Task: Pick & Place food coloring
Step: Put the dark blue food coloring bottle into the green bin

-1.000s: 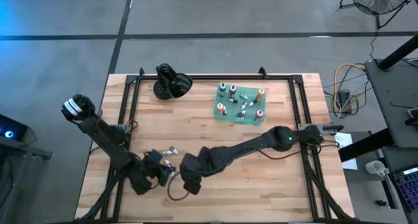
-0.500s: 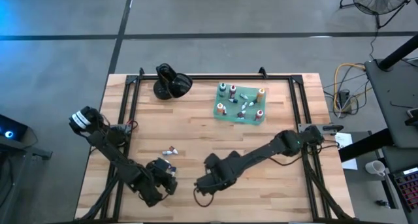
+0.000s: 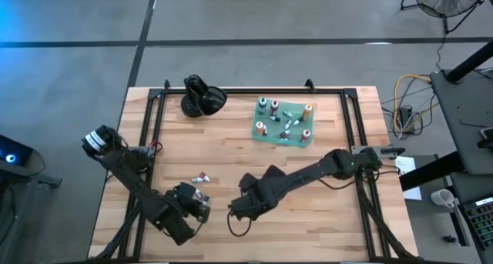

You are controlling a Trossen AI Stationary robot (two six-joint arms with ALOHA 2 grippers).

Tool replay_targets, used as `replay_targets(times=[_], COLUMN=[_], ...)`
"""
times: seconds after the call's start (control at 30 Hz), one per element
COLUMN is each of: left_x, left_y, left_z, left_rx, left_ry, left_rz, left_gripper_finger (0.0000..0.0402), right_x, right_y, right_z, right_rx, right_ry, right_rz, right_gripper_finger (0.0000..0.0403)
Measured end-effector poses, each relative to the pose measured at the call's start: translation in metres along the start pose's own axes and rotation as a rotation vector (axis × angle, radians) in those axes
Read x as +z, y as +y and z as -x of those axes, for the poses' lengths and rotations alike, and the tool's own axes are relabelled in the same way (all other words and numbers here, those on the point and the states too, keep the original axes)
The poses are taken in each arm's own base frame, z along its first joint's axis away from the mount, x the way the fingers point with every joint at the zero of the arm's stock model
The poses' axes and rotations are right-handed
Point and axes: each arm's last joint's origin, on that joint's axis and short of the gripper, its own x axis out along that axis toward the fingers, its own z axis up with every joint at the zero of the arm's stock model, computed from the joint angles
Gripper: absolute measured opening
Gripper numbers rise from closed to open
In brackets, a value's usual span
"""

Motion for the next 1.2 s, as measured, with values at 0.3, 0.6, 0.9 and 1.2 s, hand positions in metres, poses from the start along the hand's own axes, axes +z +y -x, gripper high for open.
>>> replay_targets(times=[0.3, 0.6, 0.9, 1.2], left_x=[0.005, 0.006, 0.006, 0.026], left_y=[-0.005, -0.006, -0.006, -0.011], left_z=[-0.008, -0.008, -0.009, -0.022], left_rx=[0.038, 0.032, 0.033, 0.1], left_ry=[0.049, 0.047, 0.044, 0.108], left_rz=[0.033, 0.031, 0.008, -0.017], left_gripper_finger=[0.0092, 0.0092, 0.0092, 0.0092], right_x=[0.018, 0.021, -0.021, -0.066], right_y=[-0.017, -0.008, -0.073, -0.136], right_z=[-0.04, -0.031, -0.023, -0.02], right_rx=[-0.094, 0.348, 0.314, 0.359], right_ry=[0.055, -0.09, -0.184, -0.154], right_rz=[0.016, 0.087, -0.15, -0.457], right_gripper_finger=[0.0192, 0.0191, 0.0192, 0.0191])
